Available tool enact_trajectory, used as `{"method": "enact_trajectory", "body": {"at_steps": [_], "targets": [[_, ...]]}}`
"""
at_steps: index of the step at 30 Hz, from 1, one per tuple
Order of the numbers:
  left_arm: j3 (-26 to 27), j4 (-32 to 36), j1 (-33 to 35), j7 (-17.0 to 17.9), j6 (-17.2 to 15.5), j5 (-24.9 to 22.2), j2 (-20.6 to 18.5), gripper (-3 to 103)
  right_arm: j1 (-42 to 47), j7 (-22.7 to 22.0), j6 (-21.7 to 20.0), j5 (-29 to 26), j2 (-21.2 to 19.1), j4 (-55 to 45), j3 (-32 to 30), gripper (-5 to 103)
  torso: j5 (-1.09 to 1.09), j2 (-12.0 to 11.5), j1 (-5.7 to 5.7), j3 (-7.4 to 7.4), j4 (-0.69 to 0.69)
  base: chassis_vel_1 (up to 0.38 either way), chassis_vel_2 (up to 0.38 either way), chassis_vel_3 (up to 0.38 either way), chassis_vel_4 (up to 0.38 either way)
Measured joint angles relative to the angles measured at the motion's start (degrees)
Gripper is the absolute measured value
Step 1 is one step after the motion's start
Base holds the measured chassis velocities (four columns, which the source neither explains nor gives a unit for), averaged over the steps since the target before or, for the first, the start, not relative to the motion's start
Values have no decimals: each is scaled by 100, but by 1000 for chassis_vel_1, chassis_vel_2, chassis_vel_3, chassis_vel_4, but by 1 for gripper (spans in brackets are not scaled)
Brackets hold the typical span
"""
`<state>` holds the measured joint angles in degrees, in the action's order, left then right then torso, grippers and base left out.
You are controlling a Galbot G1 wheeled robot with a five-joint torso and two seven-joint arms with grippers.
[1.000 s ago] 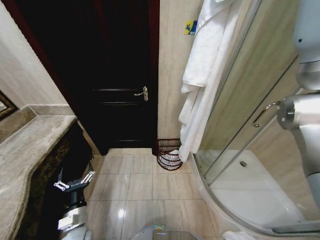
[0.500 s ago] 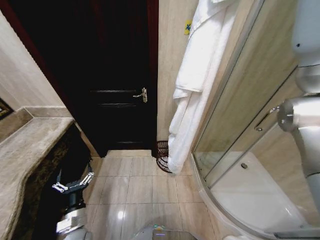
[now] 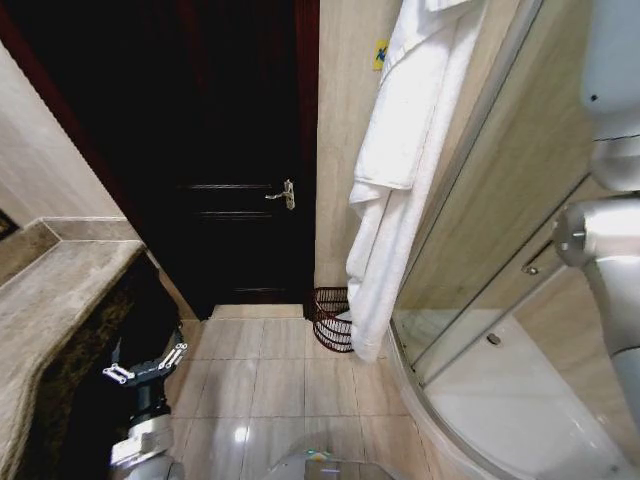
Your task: Discard the used towel into the hamper.
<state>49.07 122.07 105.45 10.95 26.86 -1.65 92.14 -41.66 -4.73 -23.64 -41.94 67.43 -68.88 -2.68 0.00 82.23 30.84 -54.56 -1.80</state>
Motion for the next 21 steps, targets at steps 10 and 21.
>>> {"method": "enact_trajectory", "body": {"at_steps": [10,21], "targets": [[-29,112,34,-33,-7,63,0,100,247,-54,-80,-181,-222,-298,-48,2,1,0,-1,1,1,-63,45,58,-55],[-97,174,92,-52,11,246,0,100,606,-95,-146,-392,-608,-587,-104,2,-2,0,-2,0,0,-5,2,1,-4]]}}
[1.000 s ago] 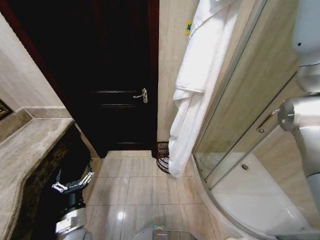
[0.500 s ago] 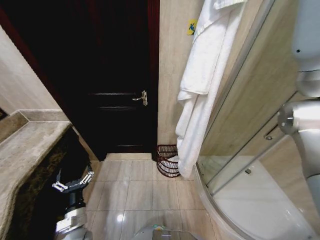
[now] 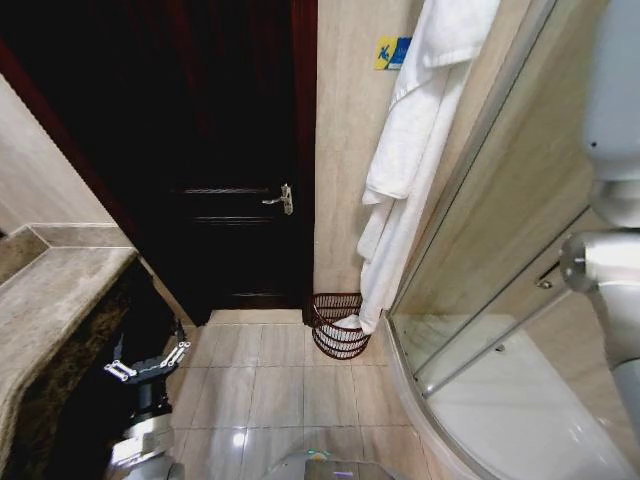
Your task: Discard the used towel into the hamper.
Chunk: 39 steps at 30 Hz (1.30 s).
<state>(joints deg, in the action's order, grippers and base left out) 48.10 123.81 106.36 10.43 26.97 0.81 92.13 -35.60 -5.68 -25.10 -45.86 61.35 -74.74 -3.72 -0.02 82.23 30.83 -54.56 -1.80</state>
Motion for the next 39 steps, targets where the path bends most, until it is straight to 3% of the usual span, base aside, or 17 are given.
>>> {"method": "enact_trajectory", "body": {"at_steps": [10,17,27,39], "targets": [[-198,85,-79,9,-94,220,0,100,-870,210,158,181,190,861,109,2,3,0,0,1,-1,0,0,0,0],[-203,88,-71,19,-89,226,0,100,-1260,394,208,377,115,1230,257,2,2,1,0,1,1,0,0,0,0],[-196,64,-39,32,-33,201,0,100,-1070,297,166,217,-3,993,241,2,-1,0,1,0,1,0,0,0,0],[-178,16,-74,41,-39,161,0,100,-1183,219,293,172,495,1143,191,2,2,0,1,0,0,0,0,0,0]]}}
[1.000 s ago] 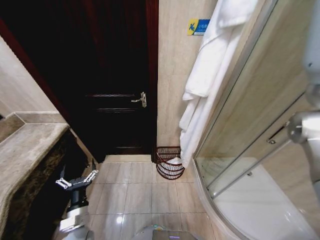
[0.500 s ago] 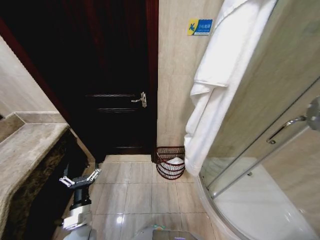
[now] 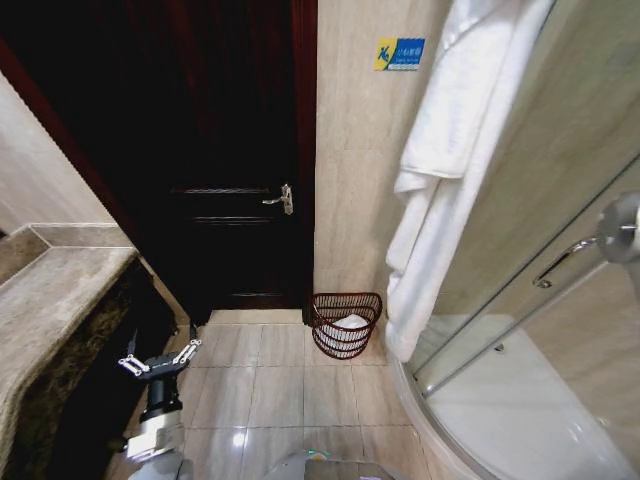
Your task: Discard the used towel into the hamper.
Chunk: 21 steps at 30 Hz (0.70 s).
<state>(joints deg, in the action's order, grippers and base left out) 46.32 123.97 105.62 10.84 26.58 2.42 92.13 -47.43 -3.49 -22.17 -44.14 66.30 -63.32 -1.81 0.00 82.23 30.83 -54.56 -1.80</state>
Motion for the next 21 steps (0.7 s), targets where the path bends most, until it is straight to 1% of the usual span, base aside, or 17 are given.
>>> {"method": "enact_trajectory", "body": {"at_steps": [3,7,9,14,21], "targets": [[31,28,1,1,-10,-45,0,100,-111,20,136,171,228,363,-54,2,1,0,0,0,0,0,0,0,0],[49,33,5,8,-8,-89,0,100,-142,43,198,271,331,545,-82,2,1,0,0,0,0,0,0,0,0],[84,58,20,17,6,-159,0,100,-190,92,299,438,436,810,-123,2,-1,0,0,0,0,0,0,0,0],[138,75,44,16,27,-254,0,100,-250,131,415,503,512,1024,-63,2,-1,0,0,0,1,0,0,0,0],[183,42,76,4,103,-345,0,100,-286,122,436,508,614,1076,71,2,3,0,0,0,0,0,0,0,0]]}}
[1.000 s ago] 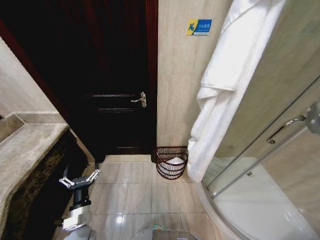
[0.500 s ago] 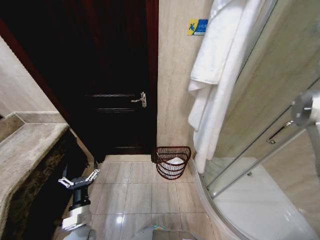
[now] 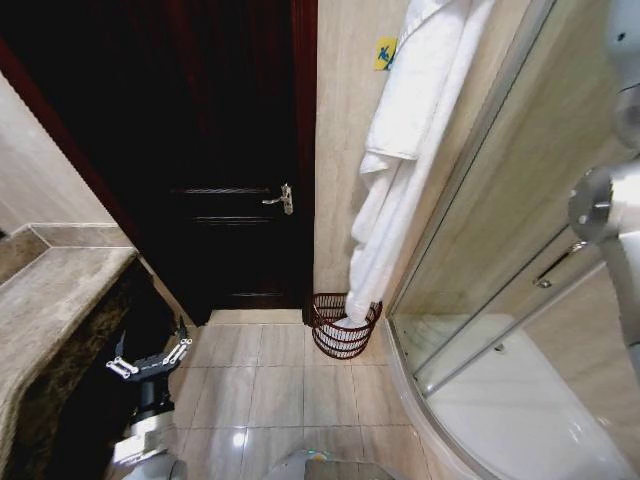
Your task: Discard the used towel into the hamper.
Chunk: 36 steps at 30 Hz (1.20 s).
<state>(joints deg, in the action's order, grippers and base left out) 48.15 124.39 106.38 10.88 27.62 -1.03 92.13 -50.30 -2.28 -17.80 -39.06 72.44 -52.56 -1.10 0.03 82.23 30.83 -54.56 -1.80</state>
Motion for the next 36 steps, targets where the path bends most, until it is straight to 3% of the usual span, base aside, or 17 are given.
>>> {"method": "enact_trajectory", "body": {"at_steps": [7,21,36], "targets": [[79,-168,103,1,233,-67,0,100,793,-301,-77,-310,-366,-959,349,2,-3,0,0,-1,-1,0,0,0,0],[116,-109,152,18,269,-104,0,100,1934,-558,-167,-611,-895,-2086,489,2,-3,0,0,0,0,0,0,0,0],[82,-234,24,-11,219,19,0,100,3733,-649,-213,-854,-1749,-3575,-96,2,-3,0,0,0,0,0,0,0,0]]}}
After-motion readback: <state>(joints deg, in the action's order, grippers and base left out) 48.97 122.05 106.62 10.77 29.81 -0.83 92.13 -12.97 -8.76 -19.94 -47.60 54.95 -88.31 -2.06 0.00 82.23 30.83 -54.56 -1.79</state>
